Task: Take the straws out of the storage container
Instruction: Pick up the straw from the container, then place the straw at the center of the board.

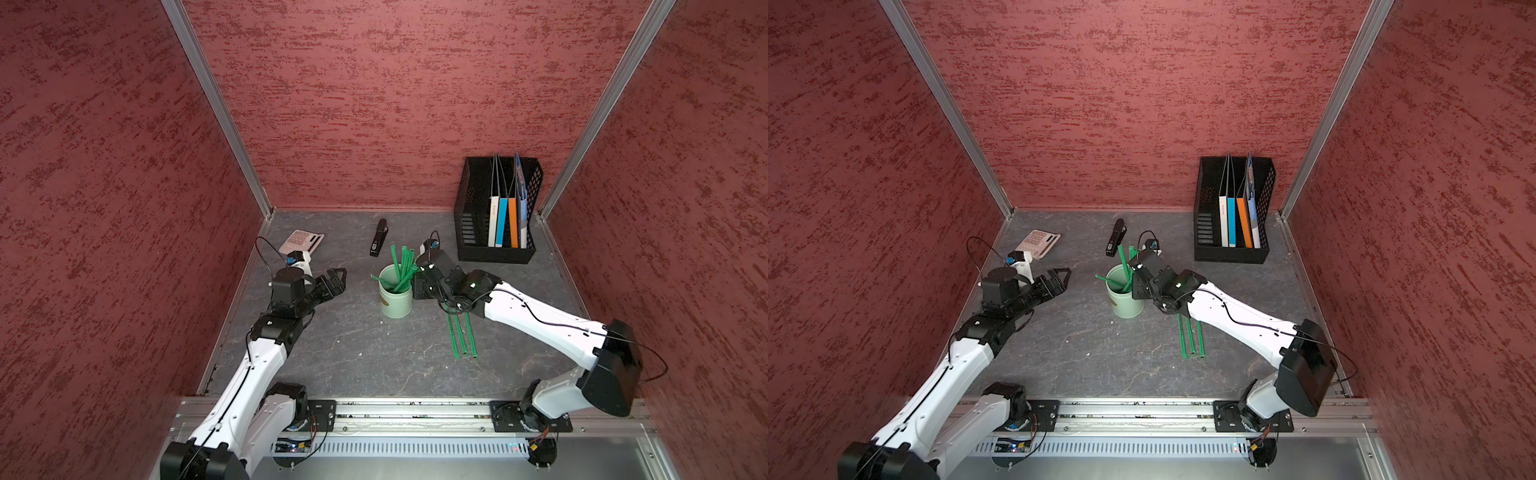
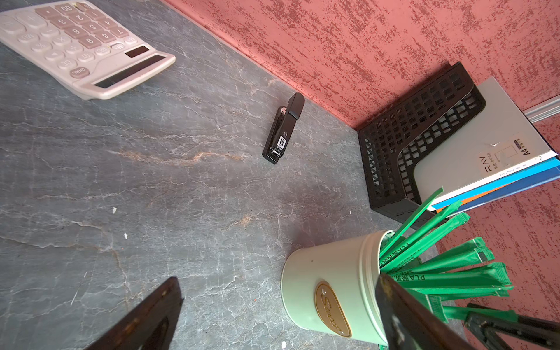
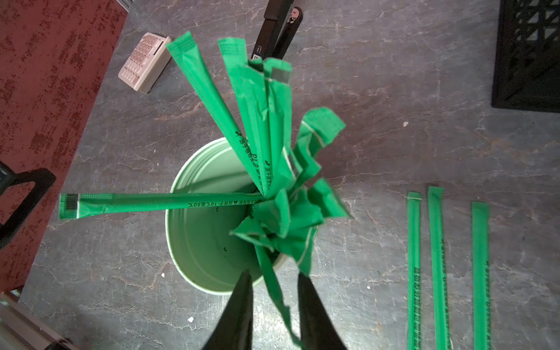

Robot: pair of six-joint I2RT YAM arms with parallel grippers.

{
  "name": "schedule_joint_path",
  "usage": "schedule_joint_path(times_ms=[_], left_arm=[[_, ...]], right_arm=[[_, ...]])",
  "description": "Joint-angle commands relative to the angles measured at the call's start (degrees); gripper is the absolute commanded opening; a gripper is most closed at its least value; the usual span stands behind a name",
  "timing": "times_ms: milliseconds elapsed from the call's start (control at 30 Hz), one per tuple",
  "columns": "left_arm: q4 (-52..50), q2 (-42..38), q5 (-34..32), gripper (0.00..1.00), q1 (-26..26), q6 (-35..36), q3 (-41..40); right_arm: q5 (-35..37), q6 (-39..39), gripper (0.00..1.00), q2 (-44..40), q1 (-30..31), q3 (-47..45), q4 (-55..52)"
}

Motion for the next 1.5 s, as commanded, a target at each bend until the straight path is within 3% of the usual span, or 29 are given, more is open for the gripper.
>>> schedule_joint_path(times_ms=[0,467,1067,1233,1467], left_arm=[[1.29,-0.01,0.24,1.0,-0.18,0.16,-0.56],[1.72,0.24,0.13,1.0,-0.17,-0.1,-0.65],[2.02,-0.1,0.14,1.0,-0.18,-0.49,-0.22],[2.07,0.16,0.18,1.0,-0.2,-0.41,0.52],[2.01,0.59,0.4,1.0,-0.2,-0.67,1.04]], right_arm=[[-0.78,-0.73,0.16,0.44,-0.51,0.41,1.99],[-1.73,-4.07,0.01,-1.76,-0.71,1.45,3.32],[-4.34,-8.76,0.0,-5.77,-0.74,12.29,-9.54],[-4.75,-13.12,0.0,-5.58,-0.79,20.74,-18.8],[-7.23,-18.96,0.0,-2.71,-0.87,42.8,-37.05]])
